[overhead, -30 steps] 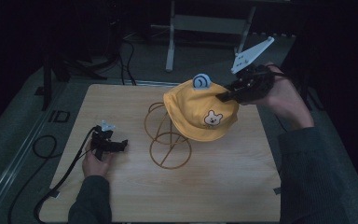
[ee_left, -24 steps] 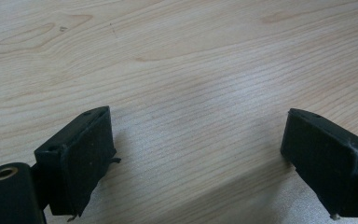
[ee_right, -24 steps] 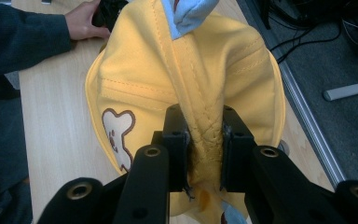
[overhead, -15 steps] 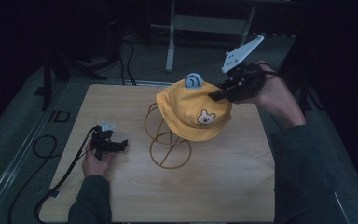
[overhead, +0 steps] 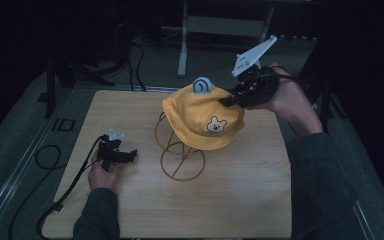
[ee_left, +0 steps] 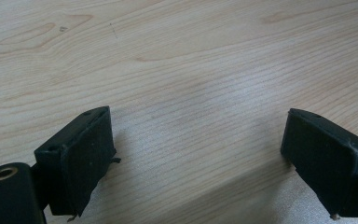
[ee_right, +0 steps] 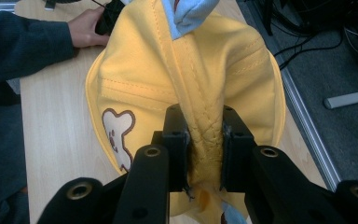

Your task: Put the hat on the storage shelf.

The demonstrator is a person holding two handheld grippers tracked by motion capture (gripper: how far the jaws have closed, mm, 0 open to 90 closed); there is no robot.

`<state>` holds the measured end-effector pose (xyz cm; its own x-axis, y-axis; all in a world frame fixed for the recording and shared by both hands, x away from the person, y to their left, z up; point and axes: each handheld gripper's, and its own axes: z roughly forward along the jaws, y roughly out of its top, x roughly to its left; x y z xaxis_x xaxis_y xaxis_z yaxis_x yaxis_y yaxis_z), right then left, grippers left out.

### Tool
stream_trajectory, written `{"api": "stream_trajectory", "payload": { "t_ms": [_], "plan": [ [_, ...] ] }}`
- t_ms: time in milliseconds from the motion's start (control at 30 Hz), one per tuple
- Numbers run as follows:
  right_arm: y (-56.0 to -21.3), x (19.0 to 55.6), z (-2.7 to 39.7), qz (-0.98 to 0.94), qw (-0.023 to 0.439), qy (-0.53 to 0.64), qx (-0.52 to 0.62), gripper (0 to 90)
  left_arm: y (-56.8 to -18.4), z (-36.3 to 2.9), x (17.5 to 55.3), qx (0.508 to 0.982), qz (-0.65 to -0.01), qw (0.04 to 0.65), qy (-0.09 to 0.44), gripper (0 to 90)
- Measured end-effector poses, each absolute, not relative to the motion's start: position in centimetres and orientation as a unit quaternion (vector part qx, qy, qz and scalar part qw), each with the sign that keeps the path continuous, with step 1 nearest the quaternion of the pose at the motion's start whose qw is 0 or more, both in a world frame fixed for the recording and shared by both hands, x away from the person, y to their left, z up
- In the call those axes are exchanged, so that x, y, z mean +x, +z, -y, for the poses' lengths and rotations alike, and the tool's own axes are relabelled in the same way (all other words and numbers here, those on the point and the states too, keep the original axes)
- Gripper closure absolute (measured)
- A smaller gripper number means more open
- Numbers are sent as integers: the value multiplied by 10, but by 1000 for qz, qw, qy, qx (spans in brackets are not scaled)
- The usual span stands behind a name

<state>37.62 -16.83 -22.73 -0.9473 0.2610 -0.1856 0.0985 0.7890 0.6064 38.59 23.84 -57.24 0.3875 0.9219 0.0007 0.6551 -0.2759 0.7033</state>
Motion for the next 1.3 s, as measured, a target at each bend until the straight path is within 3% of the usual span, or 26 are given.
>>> {"api": "stream_trajectory", "payload": {
  "t_ms": [1300],
  "plan": [
    [-235, 383, 93, -951, 127, 272, 66, 746, -572, -238, 386, 771, -512, 316, 210, 92]
  ]
}}
